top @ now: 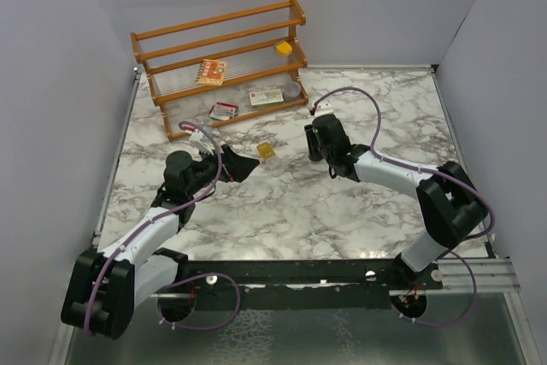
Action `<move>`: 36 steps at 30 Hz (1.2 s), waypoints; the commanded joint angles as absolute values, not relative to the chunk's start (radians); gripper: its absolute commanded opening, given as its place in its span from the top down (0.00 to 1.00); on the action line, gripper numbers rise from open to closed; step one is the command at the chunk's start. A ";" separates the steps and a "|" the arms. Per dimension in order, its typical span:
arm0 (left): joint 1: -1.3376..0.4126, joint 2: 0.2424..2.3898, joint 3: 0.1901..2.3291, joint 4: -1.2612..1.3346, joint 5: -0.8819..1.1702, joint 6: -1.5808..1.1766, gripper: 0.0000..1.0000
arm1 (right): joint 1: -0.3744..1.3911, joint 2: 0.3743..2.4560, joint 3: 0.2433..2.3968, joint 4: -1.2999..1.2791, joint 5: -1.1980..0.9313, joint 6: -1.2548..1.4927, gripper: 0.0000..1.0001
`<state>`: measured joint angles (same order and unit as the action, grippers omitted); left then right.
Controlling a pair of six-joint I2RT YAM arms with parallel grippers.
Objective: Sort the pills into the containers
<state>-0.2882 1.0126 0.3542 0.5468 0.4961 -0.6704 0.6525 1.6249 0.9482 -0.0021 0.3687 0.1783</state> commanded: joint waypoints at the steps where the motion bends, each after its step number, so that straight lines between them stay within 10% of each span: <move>1: -0.284 1.013 0.371 0.554 0.468 -0.648 0.01 | 0.653 1.573 1.014 -0.040 0.338 0.153 0.99; 36: -0.360 1.285 0.489 1.064 1.171 -0.418 0.01 | 0.653 1.248 1.269 -0.453 -0.536 0.091 0.99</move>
